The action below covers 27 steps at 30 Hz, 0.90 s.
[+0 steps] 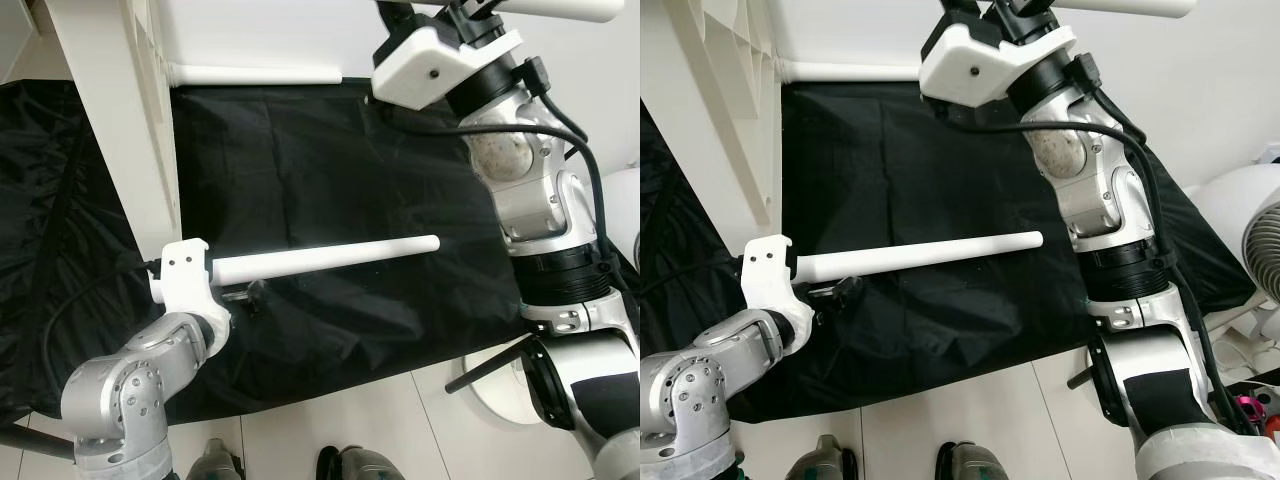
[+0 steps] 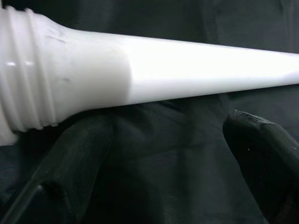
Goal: Building children table
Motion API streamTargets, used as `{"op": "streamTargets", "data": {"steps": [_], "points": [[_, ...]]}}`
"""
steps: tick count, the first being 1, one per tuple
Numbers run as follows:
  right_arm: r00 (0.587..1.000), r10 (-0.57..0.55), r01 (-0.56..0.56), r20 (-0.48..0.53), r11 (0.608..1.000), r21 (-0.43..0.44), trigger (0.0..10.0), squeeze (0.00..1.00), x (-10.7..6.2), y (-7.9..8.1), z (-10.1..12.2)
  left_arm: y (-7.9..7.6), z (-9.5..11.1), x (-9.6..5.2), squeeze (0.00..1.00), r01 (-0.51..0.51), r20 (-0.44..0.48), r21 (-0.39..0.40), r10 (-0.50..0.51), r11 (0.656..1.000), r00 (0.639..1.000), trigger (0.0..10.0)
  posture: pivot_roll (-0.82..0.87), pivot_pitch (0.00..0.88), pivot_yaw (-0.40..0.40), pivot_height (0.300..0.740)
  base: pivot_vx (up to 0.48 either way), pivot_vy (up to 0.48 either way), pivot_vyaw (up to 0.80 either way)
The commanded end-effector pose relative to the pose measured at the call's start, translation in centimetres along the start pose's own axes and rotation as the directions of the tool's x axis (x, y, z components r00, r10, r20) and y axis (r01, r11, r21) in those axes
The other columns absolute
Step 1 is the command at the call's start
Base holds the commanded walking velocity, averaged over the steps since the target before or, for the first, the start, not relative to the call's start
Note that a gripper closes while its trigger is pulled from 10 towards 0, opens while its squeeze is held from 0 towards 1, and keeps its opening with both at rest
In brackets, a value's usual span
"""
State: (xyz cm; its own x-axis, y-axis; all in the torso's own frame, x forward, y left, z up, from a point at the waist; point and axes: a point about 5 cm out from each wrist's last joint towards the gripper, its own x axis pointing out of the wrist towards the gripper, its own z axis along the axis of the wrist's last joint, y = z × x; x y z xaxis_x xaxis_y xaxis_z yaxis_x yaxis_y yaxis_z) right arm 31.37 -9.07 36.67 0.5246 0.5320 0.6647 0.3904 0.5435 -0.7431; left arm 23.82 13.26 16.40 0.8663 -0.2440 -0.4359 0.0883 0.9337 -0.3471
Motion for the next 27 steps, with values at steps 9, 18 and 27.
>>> {"op": "streamTargets", "data": {"steps": [9,18,27], "points": [[0.954,-0.135,0.205,-0.268,0.945,0.254,0.0,0.0,-0.8,-1.9,-1.5,-4.1,-0.2,0.7,0.0,0.135,0.002,-0.167,-0.137,0.977,0.991,10.0,0.0,0.087,-0.073,0.74,0.0,0.0,0.0],[0.875,-0.227,0.354,-0.427,0.902,0.247,0.0,0.0,-1.8,-4.1,-2.8,-5.4,0.0,1.1,0.0,0.179,-0.013,-0.167,-0.184,0.97,0.983,10.0,-0.02,0.095,-0.07,0.74,0.0,0.0,0.0],[0.817,-0.275,0.441,-0.507,0.864,0.241,0.0,0.0,-2.2,-5.2,-3.0,-6.0,1.0,1.9,0.0,0.136,0.027,-0.246,-0.133,0.96,0.991,10.0,-0.04,0.111,-0.073,0.74,0.0,0.0,0.0]]}}
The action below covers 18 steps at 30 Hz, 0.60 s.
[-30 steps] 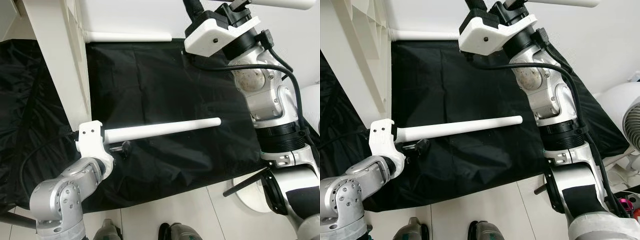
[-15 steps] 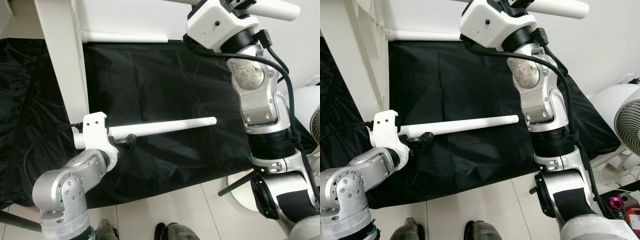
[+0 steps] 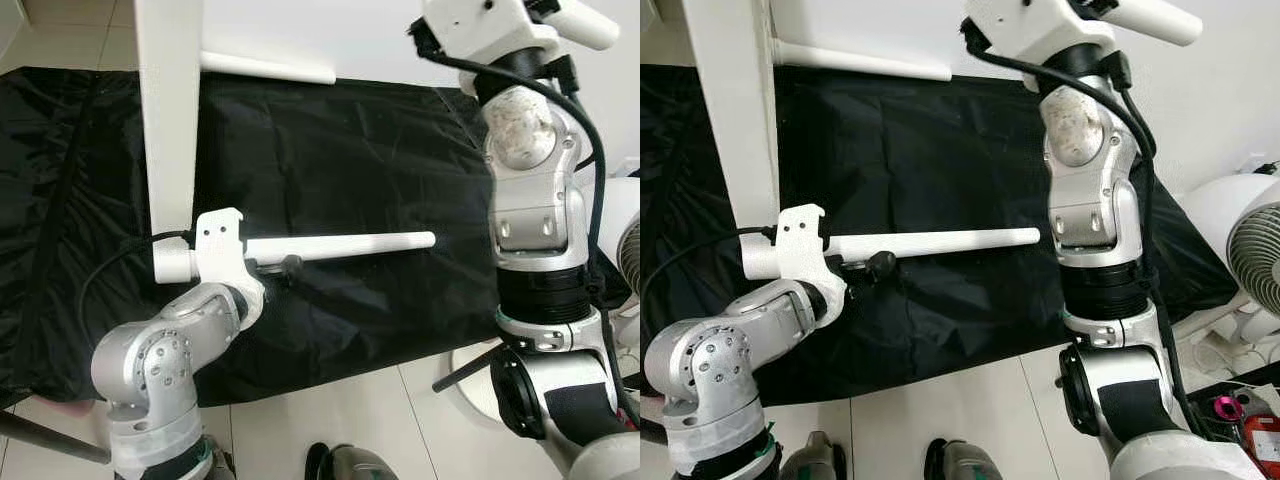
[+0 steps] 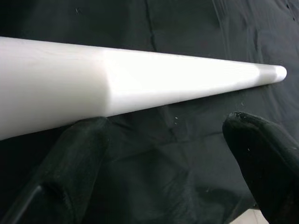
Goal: Building children table
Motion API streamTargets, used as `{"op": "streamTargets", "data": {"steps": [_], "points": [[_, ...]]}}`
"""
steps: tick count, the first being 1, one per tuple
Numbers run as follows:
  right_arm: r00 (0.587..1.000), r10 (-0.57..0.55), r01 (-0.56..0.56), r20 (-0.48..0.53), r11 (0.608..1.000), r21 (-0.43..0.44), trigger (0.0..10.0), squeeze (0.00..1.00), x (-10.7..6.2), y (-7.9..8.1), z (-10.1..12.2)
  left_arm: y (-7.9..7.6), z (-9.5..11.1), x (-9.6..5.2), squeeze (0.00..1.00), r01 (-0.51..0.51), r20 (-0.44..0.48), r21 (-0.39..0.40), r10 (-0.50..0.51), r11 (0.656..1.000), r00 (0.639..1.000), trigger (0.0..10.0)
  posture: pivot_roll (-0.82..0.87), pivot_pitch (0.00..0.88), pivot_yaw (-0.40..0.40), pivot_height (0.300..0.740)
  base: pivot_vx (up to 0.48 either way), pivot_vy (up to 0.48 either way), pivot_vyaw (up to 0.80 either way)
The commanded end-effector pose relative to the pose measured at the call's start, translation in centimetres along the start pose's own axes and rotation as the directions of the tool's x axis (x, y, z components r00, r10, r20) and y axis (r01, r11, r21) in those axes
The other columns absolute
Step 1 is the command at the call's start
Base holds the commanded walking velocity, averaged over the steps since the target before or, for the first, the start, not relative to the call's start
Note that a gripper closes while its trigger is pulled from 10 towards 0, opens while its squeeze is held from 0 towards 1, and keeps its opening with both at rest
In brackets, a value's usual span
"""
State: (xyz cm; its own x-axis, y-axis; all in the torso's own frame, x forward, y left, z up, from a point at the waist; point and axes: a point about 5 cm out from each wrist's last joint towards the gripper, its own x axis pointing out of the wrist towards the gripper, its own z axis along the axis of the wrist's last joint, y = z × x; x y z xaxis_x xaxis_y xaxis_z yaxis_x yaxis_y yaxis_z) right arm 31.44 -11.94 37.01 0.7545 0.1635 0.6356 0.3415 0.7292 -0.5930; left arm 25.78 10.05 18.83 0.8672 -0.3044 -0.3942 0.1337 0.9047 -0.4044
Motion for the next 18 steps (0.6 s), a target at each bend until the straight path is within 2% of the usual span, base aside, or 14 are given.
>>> {"op": "streamTargets", "data": {"steps": [1,2,5,7,9,12,13,14,15,17,18], "points": [[0.968,-0.23,0.245,-0.097,0.946,0.21,0.0,0.0,0.1,-3.9,-0.4,-2.0,-0.5,1.2,0.0,0.008,0.042,-0.291,0.004,0.957,0.999,10.0,-0.04,0.117,-0.081,0.74,0.0,0.0,0.0],[0.967,-0.232,0.249,-0.101,0.944,0.217,0.0,0.0,0.2,-3.9,-0.3,-1.9,0.0,1.4,0.0,-0.012,0.073,-0.345,0.04,0.938,0.997,10.0,-0.04,0.117,-0.081,0.74,0.0,0.0,0.0],[0.967,-0.232,0.249,-0.101,0.944,0.217,0.0,0.0,0.2,-3.9,-0.3,-1.9,0.0,1.4,0.0,-0.012,0.073,-0.345,0.04,0.938,0.997,10.0,-0.04,0.117,-0.081,0.74,0.0,0.0,0.0],[0.967,-0.231,0.25,-0.106,0.938,0.238,0.0,0.0,0.7,-3.7,-0.1,-1.5,1.2,1.6,0.0,-0.031,0.152,-0.435,0.107,0.9,0.983,10.0,-0.04,0.128,-0.091,0.74,0.0,0.0,0.0],[0.971,-0.216,0.235,-0.1,0.937,0.257,0.0,0.0,1.3,-3.3,0.3,-1.1,2.1,1.5,0.0,-0.05,0.2,-0.465,0.16,0.884,0.967,10.0,-0.04,0.134,-0.093,0.74,0.0,0.0,0.0],[0.973,-0.209,0.227,-0.094,0.937,0.265,0.0,0.0,1.6,-3.2,0.5,-1.0,2.2,1.4,0.0,-0.069,0.208,-0.456,0.182,0.887,0.961,10.0,-0.04,0.136,-0.098,0.74,0.0,0.0,0.0],[0.975,-0.204,0.222,-0.092,0.937,0.268,0.0,0.0,1.7,-3.1,0.6,-0.9,2.3,1.4,0.0,-0.082,0.209,-0.449,0.193,0.89,0.959,9.3,-0.04,0.136,-0.098,0.74,0.0,0.0,0.0],[0.975,-0.204,0.222,-0.092,0.937,0.268,0.0,0.0,1.7,-3.1,0.6,-0.9,2.3,1.4,0.0,-0.082,0.209,-0.449,0.193,0.89,0.959,9.3,-0.04,0.136,-0.098,0.74,0.0,0.0,0.0],[0.979,-0.19,0.202,-0.068,0.941,0.272,0.0,0.0,2.1,-3.0,1.1,-0.9,2.1,1.1,0.0,-0.094,0.198,-0.427,0.194,0.899,0.961,10.0,-0.05,0.137,-0.101,0.74,0.0,0.0,0.0],[0.982,-0.184,0.191,-0.053,0.942,0.275,0.0,0.0,2.4,-3.0,1.5,-0.9,2.0,0.9,0.0,-0.1,0.196,-0.417,0.196,0.904,0.961,10.0,-0.05,0.14,-0.103,0.74,0.0,0.0,0.0],[0.983,-0.178,0.18,-0.035,0.943,0.28,0.0,0.0,2.8,-3.1,1.8,-0.9,1.8,0.5,0.0,-0.115,0.189,-0.382,0.199,0.917,0.962,10.0,-0.04,0.14,-0.108,0.74,0.0,0.0,0.0]]}}
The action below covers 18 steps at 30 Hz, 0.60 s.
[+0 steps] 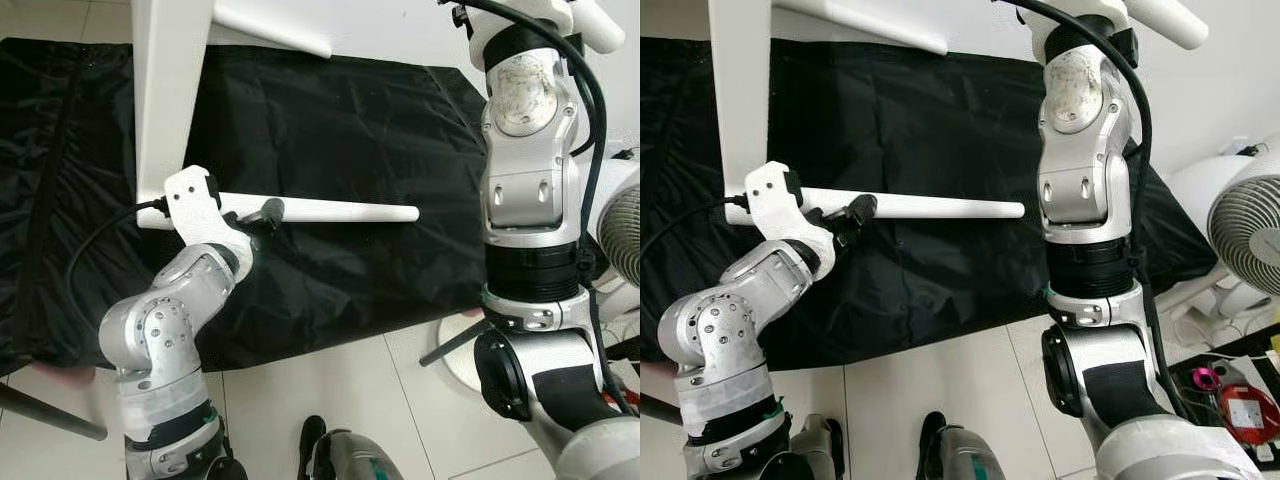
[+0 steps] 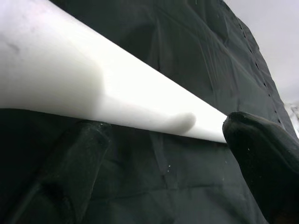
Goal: Building children table
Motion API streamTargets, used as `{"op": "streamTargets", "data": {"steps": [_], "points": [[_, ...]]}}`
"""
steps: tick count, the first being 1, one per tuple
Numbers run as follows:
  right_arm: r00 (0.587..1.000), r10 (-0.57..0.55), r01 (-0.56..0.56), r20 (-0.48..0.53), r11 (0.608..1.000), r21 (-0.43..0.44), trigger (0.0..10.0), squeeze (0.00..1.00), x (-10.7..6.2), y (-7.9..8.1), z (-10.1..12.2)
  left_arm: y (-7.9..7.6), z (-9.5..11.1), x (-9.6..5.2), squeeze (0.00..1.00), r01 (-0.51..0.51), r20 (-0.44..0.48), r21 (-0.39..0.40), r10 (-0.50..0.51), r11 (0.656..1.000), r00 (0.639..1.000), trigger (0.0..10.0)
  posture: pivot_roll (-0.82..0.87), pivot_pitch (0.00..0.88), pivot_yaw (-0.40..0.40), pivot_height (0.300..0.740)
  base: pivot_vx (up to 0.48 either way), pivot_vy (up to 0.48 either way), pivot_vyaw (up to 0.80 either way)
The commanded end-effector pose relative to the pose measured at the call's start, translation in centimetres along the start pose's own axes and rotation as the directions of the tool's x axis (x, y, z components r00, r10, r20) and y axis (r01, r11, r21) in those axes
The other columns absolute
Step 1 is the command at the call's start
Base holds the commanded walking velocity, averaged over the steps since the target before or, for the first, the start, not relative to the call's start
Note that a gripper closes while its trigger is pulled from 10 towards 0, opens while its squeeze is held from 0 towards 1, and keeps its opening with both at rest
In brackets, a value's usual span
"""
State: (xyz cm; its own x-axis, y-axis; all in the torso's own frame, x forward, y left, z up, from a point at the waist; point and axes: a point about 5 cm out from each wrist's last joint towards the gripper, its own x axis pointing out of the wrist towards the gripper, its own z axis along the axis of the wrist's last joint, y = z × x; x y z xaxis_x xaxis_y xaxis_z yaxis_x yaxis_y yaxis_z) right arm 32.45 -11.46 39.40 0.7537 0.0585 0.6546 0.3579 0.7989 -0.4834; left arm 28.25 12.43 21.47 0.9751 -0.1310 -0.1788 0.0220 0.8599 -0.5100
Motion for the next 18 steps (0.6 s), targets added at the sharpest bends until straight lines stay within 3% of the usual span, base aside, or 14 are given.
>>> {"op": "streamTargets", "data": {"steps": [1,8,10,14,15,16,18], "points": [[0.996,-0.08,0.069,0.046,0.978,0.198,0.0,0.0,1.0,-2.2,1.3,-1.8,-2.7,-0.9,0.0,-0.145,-0.097,-0.152,0.131,0.978,0.987,10.0,-0.04,0.139,-0.11,0.74,0.0,0.0,0.0],[0.996,-0.067,0.053,0.064,0.978,0.201,0.0,0.0,1.7,-2.2,1.9,-1.7,-3.0,-1.4,0.0,-0.157,-0.124,-0.1,0.144,0.983,0.982,10.0,-0.05,0.141,-0.118,0.74,0.0,0.0,0.0],[0.995,-0.067,0.051,0.071,0.977,0.206,0.0,0.0,2.0,-2.1,2.1,-1.3,-2.8,-1.2,0.0,-0.192,-0.104,-0.065,0.184,0.979,0.977,10.0,-0.05,0.139,-0.12,0.74,0.0,0.0,0.0],[0.995,-0.068,0.052,0.072,0.976,0.212,0.0,0.0,2.2,-2.1,2.2,-1.4,-2.4,-0.8,0.0,-0.202,-0.072,-0.071,0.197,0.977,0.978,10.0,-0.05,0.138,-0.121,0.74,0.0,0.0,0.0],[0.995,-0.068,0.052,0.066,0.974,0.218,0.0,0.0,2.3,-2.0,2.1,-1.9,-1.6,-0.2,0.0,-0.193,-0.032,-0.103,0.19,0.976,0.981,4.3,-0.05,0.136,-0.122,0.74,0.0,0.0,0.0],[0.996,-0.067,0.052,0.056,0.972,0.228,0.0,0.0,2.4,-1.9,2.0,-3.0,0.0,0.6,0.0,-0.138,0.058,-0.185,0.151,0.973,0.987,0.0,-0.05,0.132,-0.122,0.74,0.0,0.0,0.0],[0.996,-0.067,0.052,0.056,0.972,0.228,0.0,0.0,2.4,-1.9,2.0,-3.0,0.0,0.6,0.0,-0.138,0.058,-0.185,0.151,0.973,0.987,0.0,-0.05,0.132,-0.122,0.74,0.0,0.0,0.0]]}}
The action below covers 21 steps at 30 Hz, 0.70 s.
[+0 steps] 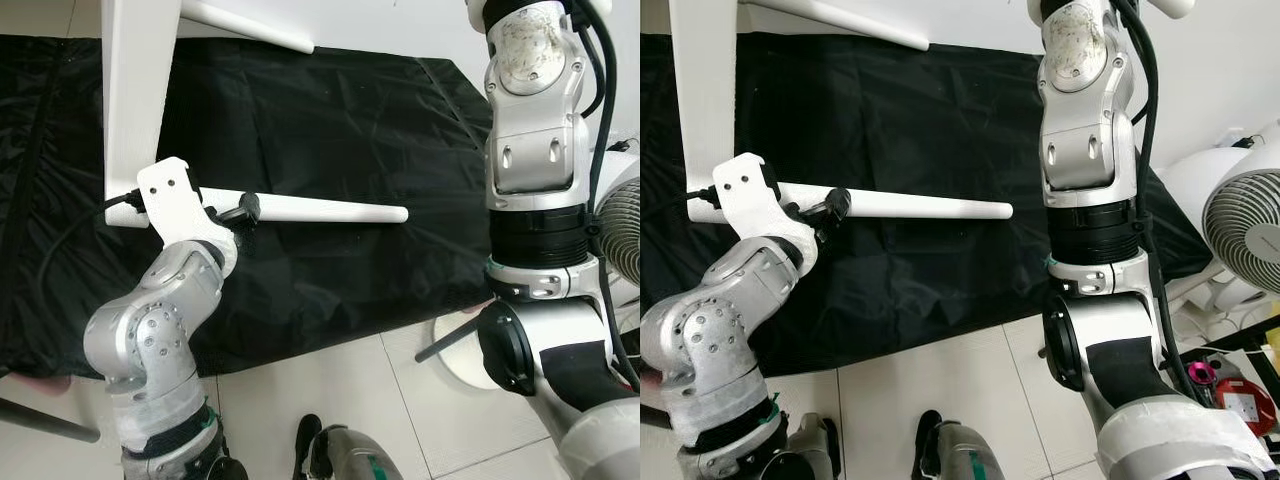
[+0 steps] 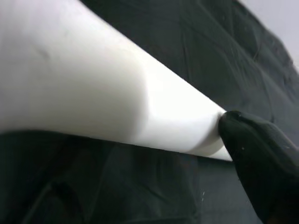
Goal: Building children table
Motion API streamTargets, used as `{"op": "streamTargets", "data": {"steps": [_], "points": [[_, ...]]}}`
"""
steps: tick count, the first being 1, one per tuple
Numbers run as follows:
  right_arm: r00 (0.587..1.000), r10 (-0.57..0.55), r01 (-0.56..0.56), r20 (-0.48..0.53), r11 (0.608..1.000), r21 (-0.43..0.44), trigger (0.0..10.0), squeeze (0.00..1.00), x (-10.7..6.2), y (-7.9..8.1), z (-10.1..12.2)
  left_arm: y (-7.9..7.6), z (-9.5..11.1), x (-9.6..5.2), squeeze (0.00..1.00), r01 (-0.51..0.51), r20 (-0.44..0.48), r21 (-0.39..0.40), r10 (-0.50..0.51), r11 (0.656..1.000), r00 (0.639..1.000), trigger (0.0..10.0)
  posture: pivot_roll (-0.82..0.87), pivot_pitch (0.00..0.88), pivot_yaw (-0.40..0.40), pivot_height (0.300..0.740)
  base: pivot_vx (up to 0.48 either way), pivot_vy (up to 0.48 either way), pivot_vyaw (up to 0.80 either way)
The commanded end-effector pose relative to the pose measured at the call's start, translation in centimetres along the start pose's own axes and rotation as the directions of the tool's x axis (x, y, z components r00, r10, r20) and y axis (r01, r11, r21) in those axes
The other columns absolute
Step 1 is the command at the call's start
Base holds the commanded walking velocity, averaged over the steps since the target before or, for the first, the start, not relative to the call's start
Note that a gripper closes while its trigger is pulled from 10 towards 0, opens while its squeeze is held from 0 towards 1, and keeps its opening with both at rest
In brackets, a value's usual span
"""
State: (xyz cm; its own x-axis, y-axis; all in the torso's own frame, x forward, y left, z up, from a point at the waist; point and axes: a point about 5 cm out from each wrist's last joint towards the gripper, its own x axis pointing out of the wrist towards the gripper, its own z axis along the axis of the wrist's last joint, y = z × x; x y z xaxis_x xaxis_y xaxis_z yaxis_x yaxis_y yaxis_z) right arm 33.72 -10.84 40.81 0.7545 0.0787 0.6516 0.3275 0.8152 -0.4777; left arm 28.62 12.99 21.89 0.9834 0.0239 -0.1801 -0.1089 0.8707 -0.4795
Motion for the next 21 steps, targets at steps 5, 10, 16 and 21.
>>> {"op": "streamTargets", "data": {"steps": [5,10,16,21], "points": [[0.996,-0.079,0.069,0.04,0.978,0.199,0.0,0.0,0.8,-2.1,1.3,-5.6,0.5,-0.1,0.0,0.089,0.057,-0.296,-0.075,0.951,0.996,0.0,-0.06,0.129,-0.116,0.74,0.0,0.0,0.0],[0.996,-0.072,0.062,0.047,0.981,0.182,0.0,0.0,1.0,-2.7,1.1,-4.7,1.8,-0.2,0.0,0.118,0.173,-0.359,-0.058,0.926,0.983,0.0,-0.07,0.133,-0.113,0.74,0.0,0.0,0.0],[0.996,-0.072,0.063,0.046,0.984,0.164,0.0,0.0,1.1,-3.5,0.8,-3.6,3.6,-0.6,0.0,0.114,0.29,-0.359,-0.005,0.926,0.957,0.0,-0.08,0.139,-0.107,0.74,0.0,0.0,0.0],[0.996,-0.09,0.085,0.029,0.986,0.145,0.0,0.0,0.8,-5.0,0.0,-3.4,6.4,-1.1,0.0,0.16,0.406,-0.296,-0.028,0.942,0.914,0.0,-0.06,0.138,-0.107,0.74,0.0,0.0,0.0]]}}
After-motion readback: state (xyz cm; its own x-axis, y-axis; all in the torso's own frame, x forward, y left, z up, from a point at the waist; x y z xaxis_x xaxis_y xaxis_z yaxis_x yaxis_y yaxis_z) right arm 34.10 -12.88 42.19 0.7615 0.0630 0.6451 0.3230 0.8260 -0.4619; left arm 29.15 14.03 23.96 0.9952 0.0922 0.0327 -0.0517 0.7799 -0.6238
